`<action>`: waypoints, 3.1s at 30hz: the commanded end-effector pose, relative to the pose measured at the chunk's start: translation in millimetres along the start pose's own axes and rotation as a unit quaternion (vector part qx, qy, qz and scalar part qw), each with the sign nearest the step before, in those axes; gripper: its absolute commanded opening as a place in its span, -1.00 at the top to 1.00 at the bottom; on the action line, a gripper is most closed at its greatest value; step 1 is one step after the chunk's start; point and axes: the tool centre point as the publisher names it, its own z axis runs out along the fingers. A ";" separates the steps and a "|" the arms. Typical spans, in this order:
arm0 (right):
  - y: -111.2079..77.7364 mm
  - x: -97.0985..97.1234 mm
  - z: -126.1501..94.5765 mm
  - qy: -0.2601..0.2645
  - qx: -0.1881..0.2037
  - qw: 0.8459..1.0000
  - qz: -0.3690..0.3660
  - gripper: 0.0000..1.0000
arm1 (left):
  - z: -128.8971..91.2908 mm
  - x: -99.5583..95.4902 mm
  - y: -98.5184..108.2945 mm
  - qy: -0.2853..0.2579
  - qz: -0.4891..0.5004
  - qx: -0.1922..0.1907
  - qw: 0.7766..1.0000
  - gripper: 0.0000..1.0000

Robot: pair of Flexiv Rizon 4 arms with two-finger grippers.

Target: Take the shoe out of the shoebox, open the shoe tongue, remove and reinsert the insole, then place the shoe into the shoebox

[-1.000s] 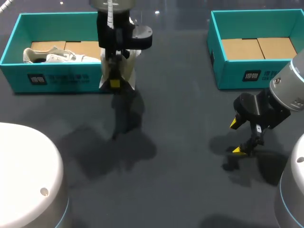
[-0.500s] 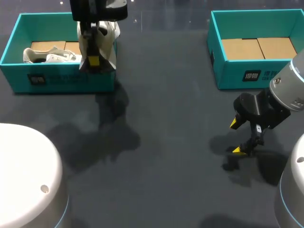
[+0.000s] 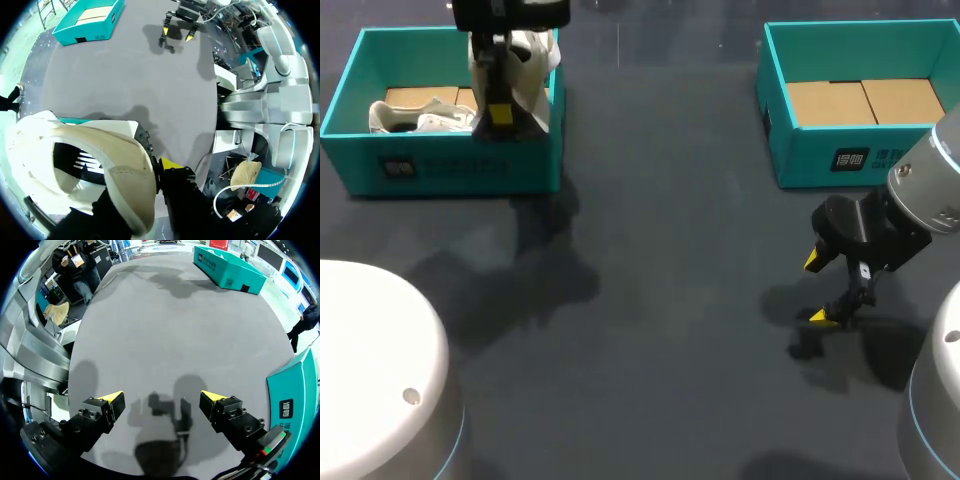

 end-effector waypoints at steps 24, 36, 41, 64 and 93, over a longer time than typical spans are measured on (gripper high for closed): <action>-0.3 2.0 -0.8 -0.001 0.001 1.000 0.000 -1.00 | -85.9 -153.3 136.3 -0.028 -0.015 -0.039 0.999 1.00; -0.3 2.0 -0.8 -0.001 0.001 1.000 0.000 -1.00 | -80.1 -189.4 152.4 -0.026 0.006 -0.039 0.999 1.00; -0.3 2.0 -0.8 -0.001 0.001 1.000 0.000 -1.00 | -76.2 -238.9 182.1 -0.016 -0.013 -0.029 0.999 1.00; -0.3 2.0 -0.8 -0.001 0.001 1.000 0.000 -1.00 | -47.1 -306.9 249.6 -0.059 0.269 -0.077 0.958 1.00; -0.3 2.0 -0.8 -0.001 0.001 1.000 0.000 -1.00 | -34.7 -343.8 273.8 -0.064 0.584 -0.157 0.794 1.00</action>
